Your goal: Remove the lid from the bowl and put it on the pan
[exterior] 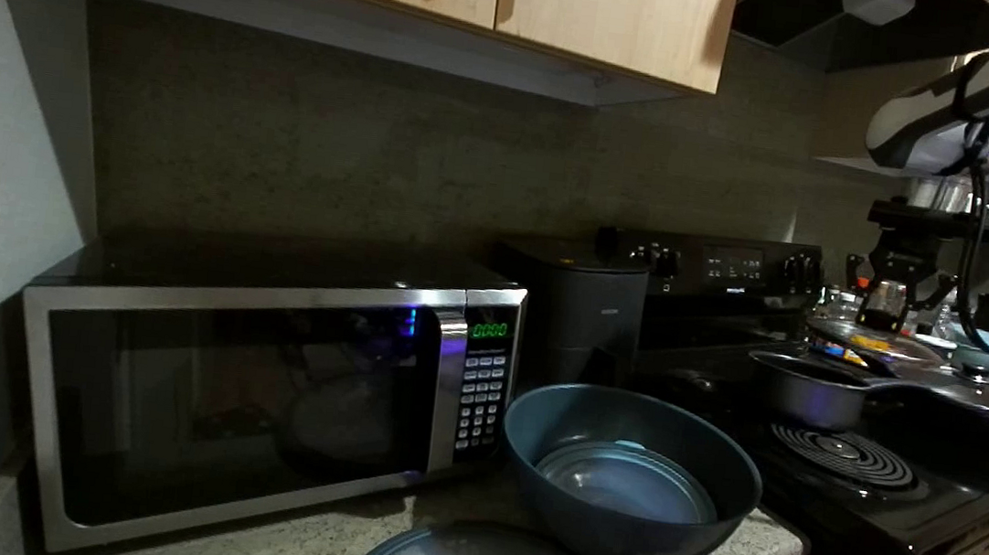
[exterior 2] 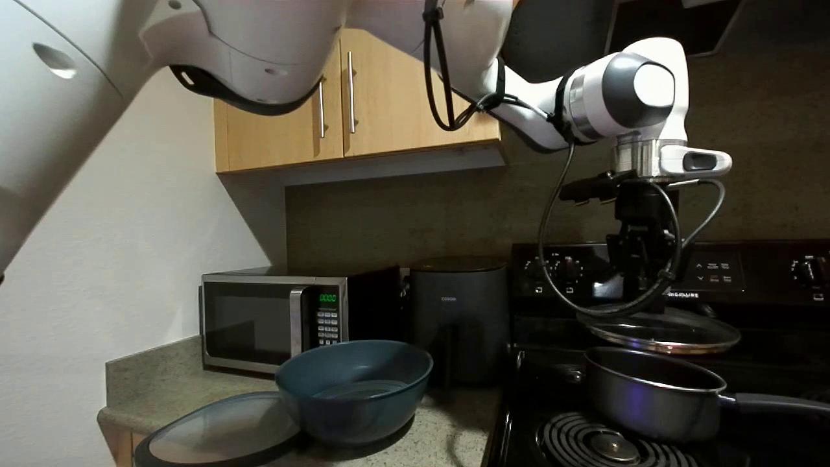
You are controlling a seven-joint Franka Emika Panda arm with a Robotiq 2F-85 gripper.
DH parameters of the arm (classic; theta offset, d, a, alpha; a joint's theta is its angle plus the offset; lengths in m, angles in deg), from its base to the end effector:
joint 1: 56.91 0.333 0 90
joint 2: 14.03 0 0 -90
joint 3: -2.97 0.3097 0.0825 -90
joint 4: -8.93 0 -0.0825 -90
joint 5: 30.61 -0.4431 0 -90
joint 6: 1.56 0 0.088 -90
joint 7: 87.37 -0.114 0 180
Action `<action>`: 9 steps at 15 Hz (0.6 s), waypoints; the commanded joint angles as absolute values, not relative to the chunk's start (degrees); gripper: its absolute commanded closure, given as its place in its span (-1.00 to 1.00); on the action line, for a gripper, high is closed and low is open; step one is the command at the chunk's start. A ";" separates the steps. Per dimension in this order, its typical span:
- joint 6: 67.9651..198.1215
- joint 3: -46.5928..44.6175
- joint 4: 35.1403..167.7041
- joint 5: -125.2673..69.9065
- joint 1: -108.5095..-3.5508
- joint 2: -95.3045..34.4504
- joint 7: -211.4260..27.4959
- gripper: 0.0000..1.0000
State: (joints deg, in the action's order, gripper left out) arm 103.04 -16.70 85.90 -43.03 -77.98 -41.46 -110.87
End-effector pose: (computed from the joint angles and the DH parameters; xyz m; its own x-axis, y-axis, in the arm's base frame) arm 0.6098 -0.4416 0.4418 0.4224 -0.9064 0.0054 -0.9045 -0.4219 -0.0630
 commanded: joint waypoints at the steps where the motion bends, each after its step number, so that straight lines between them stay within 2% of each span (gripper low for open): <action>1: 108.95 -16.23 84.67 -45.69 -78.09 -42.29 -112.54 0.55; 9: 111.55 -11.87 76.95 -49.28 -80.36 -50.79 -113.87 0.55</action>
State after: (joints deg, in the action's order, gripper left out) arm 110.82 -13.55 81.05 -47.60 -78.83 -48.08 -112.76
